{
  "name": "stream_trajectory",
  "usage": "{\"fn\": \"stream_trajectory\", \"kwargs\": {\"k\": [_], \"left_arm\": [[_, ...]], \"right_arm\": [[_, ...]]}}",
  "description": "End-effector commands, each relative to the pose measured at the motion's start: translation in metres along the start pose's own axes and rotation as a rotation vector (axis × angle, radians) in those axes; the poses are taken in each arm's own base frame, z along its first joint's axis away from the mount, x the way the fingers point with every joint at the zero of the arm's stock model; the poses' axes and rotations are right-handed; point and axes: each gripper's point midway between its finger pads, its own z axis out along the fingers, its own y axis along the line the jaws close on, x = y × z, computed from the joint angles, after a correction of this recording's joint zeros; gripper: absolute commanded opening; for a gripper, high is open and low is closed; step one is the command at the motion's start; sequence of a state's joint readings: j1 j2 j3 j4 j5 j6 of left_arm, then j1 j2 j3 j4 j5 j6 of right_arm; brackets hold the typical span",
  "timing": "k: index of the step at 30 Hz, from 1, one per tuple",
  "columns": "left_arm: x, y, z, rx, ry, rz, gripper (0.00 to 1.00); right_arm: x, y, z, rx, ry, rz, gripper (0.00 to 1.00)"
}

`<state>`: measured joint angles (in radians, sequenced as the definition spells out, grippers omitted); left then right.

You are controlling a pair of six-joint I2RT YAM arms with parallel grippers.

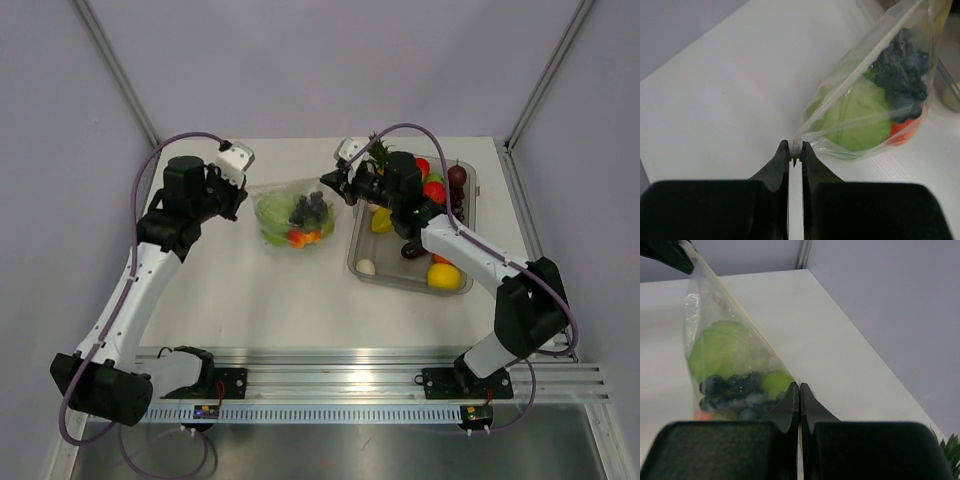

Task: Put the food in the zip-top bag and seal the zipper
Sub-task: Place the zipper food storage bag at the center of the board, then reset both arms

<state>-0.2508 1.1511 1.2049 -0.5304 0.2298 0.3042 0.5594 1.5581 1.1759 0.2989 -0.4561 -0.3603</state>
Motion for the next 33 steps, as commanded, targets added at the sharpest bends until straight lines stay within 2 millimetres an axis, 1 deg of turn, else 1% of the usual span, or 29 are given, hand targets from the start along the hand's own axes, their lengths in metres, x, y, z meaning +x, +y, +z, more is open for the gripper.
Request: {"fn": "stream_trajectory", "kwargs": {"k": [1,2,3,4,5,6,7,8,9,10,11,12,13,14,15,16,17,18,19,20,21,22,23,24,25,26,27,30,33], "left_arm": [[-0.071,0.049,-0.030,-0.213,-0.249,0.004,0.00],[-0.068,0.047,-0.031,-0.211,-0.263,-0.022,0.00],[-0.070,0.043,-0.040,-0.203,-0.288,-0.031,0.05],[-0.067,0.038,-0.044,-0.191,-0.296,-0.043,0.20],[-0.057,0.030,-0.041,-0.167,-0.291,-0.088,0.67],[-0.058,0.018,-0.051,-0.123,-0.324,-0.092,0.87],[-0.057,0.013,-0.054,-0.108,-0.337,-0.112,0.98],[-0.057,0.007,-0.056,-0.086,-0.354,-0.177,0.99],[-0.053,0.001,-0.057,-0.068,-0.362,-0.204,0.99],[-0.056,0.000,-0.064,-0.075,-0.382,-0.234,0.99],[-0.057,-0.001,-0.067,-0.074,-0.386,-0.304,0.99],[-0.055,0.005,-0.074,-0.118,-0.364,-0.339,0.99],[-0.056,0.007,-0.079,-0.141,-0.360,-0.395,0.99],[-0.048,0.007,-0.083,-0.158,-0.321,-0.425,0.99],[-0.055,0.009,-0.091,-0.169,-0.331,-0.437,0.99],[-0.054,0.008,-0.095,-0.172,-0.324,-0.477,0.99],[-0.049,0.005,-0.100,-0.176,-0.306,-0.503,0.99],[-0.047,0.004,-0.103,-0.181,-0.300,-0.521,0.99],[-0.044,0.002,-0.105,-0.178,-0.293,-0.544,0.99],[-0.034,-0.003,-0.105,-0.174,-0.257,-0.555,0.99],[-0.029,-0.007,-0.109,-0.165,-0.246,-0.552,0.99],[-0.020,-0.010,-0.109,-0.165,-0.221,-0.553,0.99],[-0.009,-0.011,-0.110,-0.177,-0.189,-0.557,0.99],[-0.005,-0.012,-0.115,-0.189,-0.191,-0.558,0.99],[0.000,-0.013,-0.117,-0.199,-0.187,-0.573,0.99],[0.008,-0.015,-0.116,-0.203,-0.171,-0.582,0.99],[0.011,-0.016,-0.120,-0.209,-0.181,-0.585,0.99],[0.024,-0.015,-0.120,-0.237,-0.168,-0.600,0.99],[0.035,-0.015,-0.118,-0.253,-0.148,-0.603,0.99]], "right_arm": [[-0.061,-0.009,-0.001,-0.041,-0.167,-0.071,0.00],[-0.053,0.001,-0.002,-0.092,-0.140,-0.043,0.04],[-0.048,0.012,-0.003,-0.144,-0.128,-0.020,0.15],[-0.046,0.032,-0.007,-0.232,-0.126,0.016,0.49],[-0.040,0.046,-0.009,-0.271,-0.102,0.044,0.98],[-0.033,0.059,-0.014,-0.290,-0.079,0.060,1.00],[-0.030,0.061,-0.017,-0.273,-0.060,0.069,0.99],[-0.024,0.066,-0.021,-0.268,-0.032,0.093,0.99],[-0.031,0.069,-0.030,-0.248,-0.024,0.162,0.99],[-0.033,0.061,-0.034,-0.178,-0.004,0.217,0.99],[-0.027,0.059,-0.041,-0.130,0.062,0.300,0.99],[-0.039,0.048,-0.046,-0.064,0.067,0.353,0.99],[-0.040,0.035,-0.058,0.054,0.109,0.448,0.99],[-0.029,0.035,-0.070,0.106,0.193,0.493,0.99],[-0.043,0.027,-0.081,0.157,0.185,0.506,0.99],[-0.040,0.013,-0.092,0.270,0.205,0.518,0.99],[-0.029,0.011,-0.106,0.329,0.263,0.544,0.99],[-0.036,0.005,-0.121,0.398,0.256,0.555,1.00],[-0.030,-0.007,-0.136,0.500,0.278,0.551,1.00],[-0.021,-0.006,-0.150,0.545,0.325,0.557,0.99],[-0.023,-0.008,-0.167,0.602,0.314,0.579,0.99],[-0.012,-0.016,-0.187,0.719,0.352,0.581,1.00],[-0.009,-0.019,-0.200,0.780,0.361,0.593,1.00],[-0.006,-0.017,-0.216,0.831,0.355,0.619,0.99],[-0.001,-0.020,-0.230,0.898,0.369,0.617,0.99],[0.009,-0.015,-0.244,0.924,0.408,0.622,0.99],[0.014,-0.011,-0.258,0.966,0.403,0.643,0.99],[0.028,0.007,-0.280,0.972,0.426,0.690,1.00],[0.035,0.018,-0.295,0.986,0.418,0.733,0.99]]}}
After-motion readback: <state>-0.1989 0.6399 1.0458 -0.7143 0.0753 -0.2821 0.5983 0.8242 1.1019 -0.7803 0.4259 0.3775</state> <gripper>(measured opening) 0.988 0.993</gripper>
